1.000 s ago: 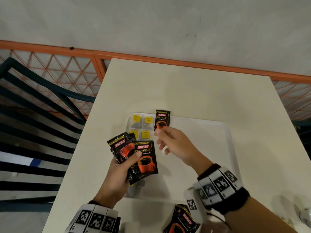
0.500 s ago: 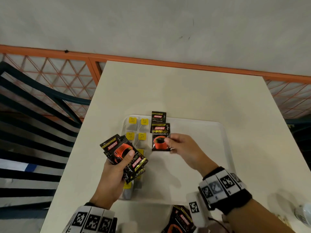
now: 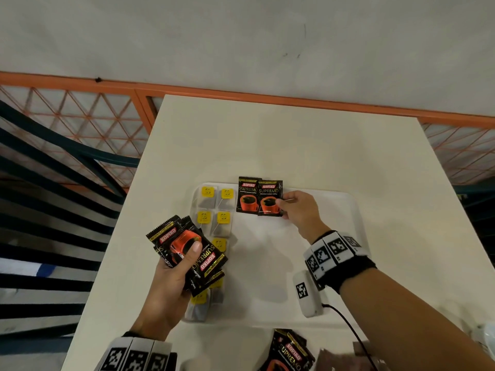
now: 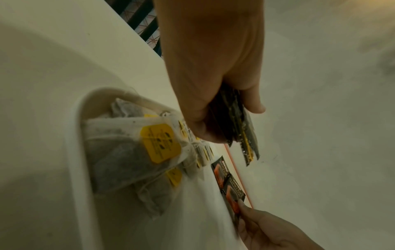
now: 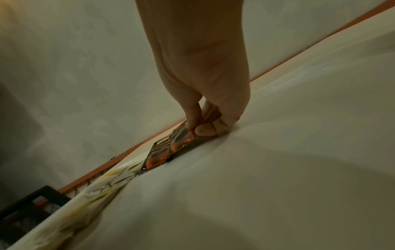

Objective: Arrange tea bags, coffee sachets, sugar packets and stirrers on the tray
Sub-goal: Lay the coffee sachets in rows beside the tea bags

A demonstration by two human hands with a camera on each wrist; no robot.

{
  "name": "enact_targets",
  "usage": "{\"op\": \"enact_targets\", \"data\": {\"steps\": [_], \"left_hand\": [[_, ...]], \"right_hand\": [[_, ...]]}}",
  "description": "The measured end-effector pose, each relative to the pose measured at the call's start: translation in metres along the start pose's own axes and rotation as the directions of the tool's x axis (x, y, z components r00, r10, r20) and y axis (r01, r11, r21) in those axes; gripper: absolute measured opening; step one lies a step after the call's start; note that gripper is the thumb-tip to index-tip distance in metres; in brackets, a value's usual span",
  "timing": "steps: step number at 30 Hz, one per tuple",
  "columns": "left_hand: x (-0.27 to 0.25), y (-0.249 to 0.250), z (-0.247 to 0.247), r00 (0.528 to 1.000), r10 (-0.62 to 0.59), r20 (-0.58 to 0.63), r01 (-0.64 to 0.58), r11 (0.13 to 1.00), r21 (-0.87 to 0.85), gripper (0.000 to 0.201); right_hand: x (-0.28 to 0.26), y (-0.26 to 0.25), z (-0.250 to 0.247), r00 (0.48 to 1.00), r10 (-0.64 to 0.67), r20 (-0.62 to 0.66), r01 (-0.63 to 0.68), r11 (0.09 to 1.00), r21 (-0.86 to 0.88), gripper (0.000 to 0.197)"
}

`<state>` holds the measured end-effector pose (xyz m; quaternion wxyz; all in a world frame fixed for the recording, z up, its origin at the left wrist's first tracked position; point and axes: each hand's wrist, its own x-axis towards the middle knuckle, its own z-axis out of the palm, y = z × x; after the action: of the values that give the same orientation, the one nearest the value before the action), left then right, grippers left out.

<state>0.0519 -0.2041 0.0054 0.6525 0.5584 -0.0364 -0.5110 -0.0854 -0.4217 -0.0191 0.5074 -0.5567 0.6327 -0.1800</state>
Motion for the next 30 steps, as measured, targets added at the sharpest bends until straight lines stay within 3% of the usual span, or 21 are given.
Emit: {"op": "enact_targets", "data": {"steps": [5,12,20,25,30], "left_hand": [[-0.002,0.0,0.001,1.0,-0.013,0.021,0.013,1.0,0.006,0.016],[-0.004,0.001,0.004,0.999,0.001,0.04,-0.002,1.0,0.022,0.02],[-0.004,0.0,0.003,0.999,-0.018,0.042,0.018,1.0,0.003,0.017],[0.0,0.001,0.006,0.998,-0.003,0.07,0.004,1.0,-0.009,0.038],[0.0,0.001,0.012,0.996,-0.012,0.091,0.012,1.0,-0.006,0.036]], "right_hand": [[0.001,0.0,-0.001,0.999,-0.039,-0.031,0.036,0.994,-0.101,0.019],[0.002,0.001,0.001,0.994,-0.085,-0.065,0.073,0.983,-0.166,0.009],[-0.005,-0.004,0.0,0.988,-0.13,-0.084,0.104,0.96,-0.26,0.03],[-0.013,-0.003,0.001,0.988,-0.141,-0.06,0.121,0.958,-0.261,0.043],[-0.018,-0.005,-0.001,0.99,-0.128,-0.051,0.113,0.965,-0.236,0.049]]}}
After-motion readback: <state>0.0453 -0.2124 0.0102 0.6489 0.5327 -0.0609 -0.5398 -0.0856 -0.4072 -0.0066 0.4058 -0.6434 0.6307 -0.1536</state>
